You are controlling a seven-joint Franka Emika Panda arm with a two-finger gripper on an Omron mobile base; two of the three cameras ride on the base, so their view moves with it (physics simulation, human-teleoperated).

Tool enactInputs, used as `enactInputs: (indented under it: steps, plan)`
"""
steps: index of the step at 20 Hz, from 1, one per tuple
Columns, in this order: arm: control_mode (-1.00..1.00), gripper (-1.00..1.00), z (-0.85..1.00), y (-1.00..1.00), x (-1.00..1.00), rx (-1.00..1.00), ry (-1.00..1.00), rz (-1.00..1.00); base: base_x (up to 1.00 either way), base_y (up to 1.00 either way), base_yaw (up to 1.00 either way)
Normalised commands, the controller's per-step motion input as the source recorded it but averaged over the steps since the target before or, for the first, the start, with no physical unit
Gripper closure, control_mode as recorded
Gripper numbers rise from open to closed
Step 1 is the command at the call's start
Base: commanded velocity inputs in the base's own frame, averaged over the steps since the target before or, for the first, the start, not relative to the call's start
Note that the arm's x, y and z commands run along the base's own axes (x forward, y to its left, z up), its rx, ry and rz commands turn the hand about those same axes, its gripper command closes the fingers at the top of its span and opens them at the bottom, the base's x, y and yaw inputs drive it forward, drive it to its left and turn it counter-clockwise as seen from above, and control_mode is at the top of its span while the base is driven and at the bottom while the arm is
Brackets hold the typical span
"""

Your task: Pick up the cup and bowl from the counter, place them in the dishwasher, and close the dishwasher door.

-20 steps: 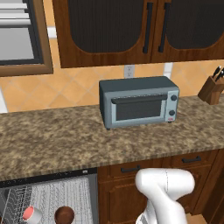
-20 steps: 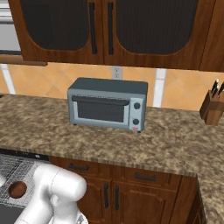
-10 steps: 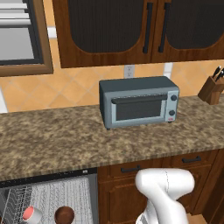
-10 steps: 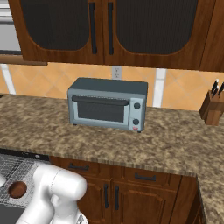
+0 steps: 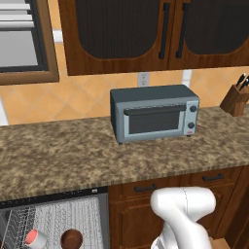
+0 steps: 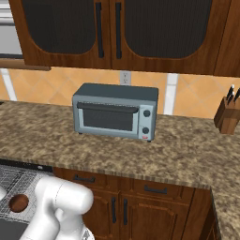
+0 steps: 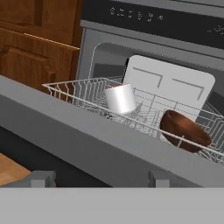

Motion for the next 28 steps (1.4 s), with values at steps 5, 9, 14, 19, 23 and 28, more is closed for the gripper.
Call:
enactInputs:
  steps: [5,9,14,19,23,28]
  plan:
    - [-1.0,-1.0,0.0,-0.42,0.65,0.02,-0.13,0.0,0.0,0.0,0.0]
    - [-1.0,-1.0,0.0,-0.45,0.74,0.05,-0.14,0.0,0.0,0.0,0.0]
    - [-1.0,-1.0,0.06,-0.28,0.69,0.07,-0.17,0.0,0.0,0.0,0.0]
    - [-1.0,-1.0,0.08,-0.32,0.57,0.12,-0.18,0.0,0.0,0.0,0.0]
    - [-1.0,-1.0,0.03,-0.34,0.54,0.11,-0.17,-0.02,0.0,0.0,0.0]
    - [-1.0,-1.0,0.06,-0.21,0.66,0.12,-0.21,-0.16,0.0,0.0,0.0]
